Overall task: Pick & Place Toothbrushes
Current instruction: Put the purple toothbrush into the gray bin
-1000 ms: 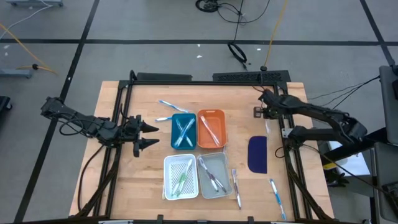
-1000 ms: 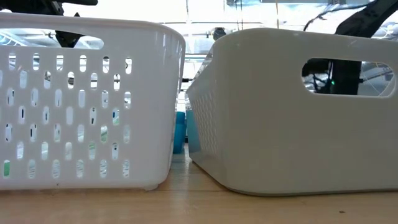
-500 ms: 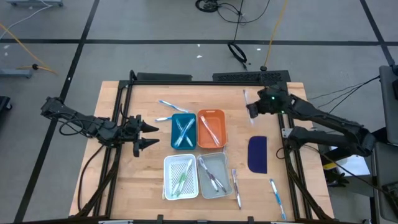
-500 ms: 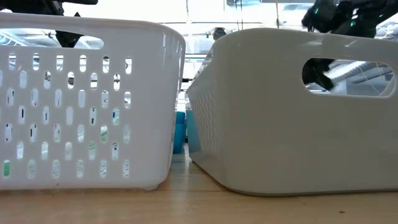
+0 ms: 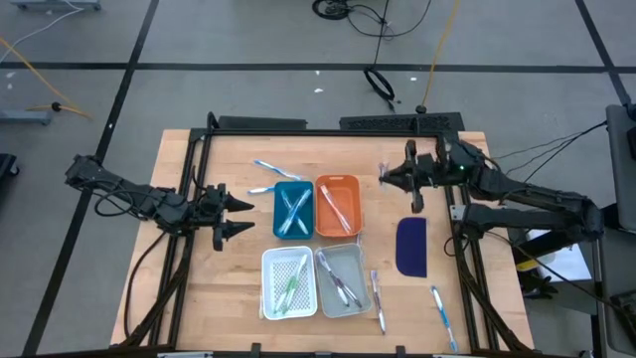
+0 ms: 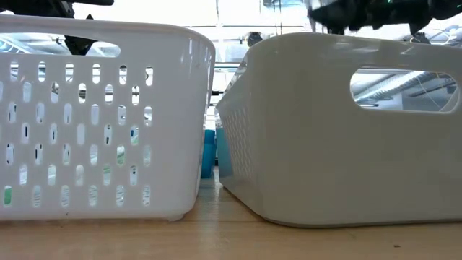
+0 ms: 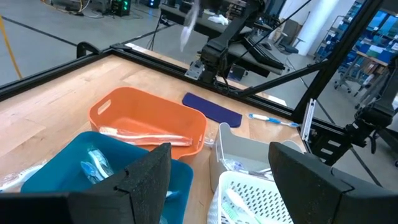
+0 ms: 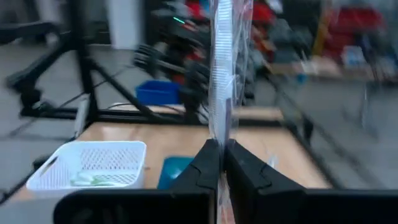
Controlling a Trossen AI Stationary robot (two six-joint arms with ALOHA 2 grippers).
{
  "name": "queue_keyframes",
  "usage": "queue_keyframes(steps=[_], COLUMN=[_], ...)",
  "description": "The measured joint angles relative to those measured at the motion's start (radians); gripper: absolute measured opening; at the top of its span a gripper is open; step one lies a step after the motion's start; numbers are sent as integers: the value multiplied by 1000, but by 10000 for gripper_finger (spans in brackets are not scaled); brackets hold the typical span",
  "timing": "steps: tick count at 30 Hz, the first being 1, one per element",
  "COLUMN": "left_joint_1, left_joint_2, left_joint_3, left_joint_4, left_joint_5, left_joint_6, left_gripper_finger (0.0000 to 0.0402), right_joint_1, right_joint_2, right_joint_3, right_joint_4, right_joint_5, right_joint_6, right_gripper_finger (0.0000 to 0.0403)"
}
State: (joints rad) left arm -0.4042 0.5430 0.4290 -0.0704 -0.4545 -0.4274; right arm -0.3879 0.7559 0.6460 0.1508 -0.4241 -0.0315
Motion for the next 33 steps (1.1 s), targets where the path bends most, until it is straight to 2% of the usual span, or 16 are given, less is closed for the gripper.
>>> queue_keyframes(steps=[6, 11, 19, 23, 25, 30, 33], left_joint_1=[0, 0, 0, 0, 0, 0, 0], left_joint_2=[0, 0, 0, 0, 0, 0, 0], left_joint_3=[0, 0, 0, 0, 0, 0, 0], left_joint_4=[0, 0, 0, 0, 0, 0, 0], left_joint_5=[0, -1, -1, -1, -1, -1, -1], left_joint_6=[0, 0, 0, 0, 0, 0, 0], left_gripper_finger=[271, 271, 271, 271, 271, 271, 271], right_joint_1=[80, 119, 154, 175, 193, 271, 323], right_joint_2=[0, 0, 0, 0, 0, 8, 26], right_joint_3=[0, 0, 0, 0, 0, 0, 0], right_joint_4=[150, 253, 286, 294, 301, 305, 306], right_joint_5=[-139, -206, -207, -206, -197, -81, -72], right_joint_6=[-239, -244, -221, -66, 68, 473, 665], right_gripper_finger=[4, 4, 4, 4, 4, 4, 4])
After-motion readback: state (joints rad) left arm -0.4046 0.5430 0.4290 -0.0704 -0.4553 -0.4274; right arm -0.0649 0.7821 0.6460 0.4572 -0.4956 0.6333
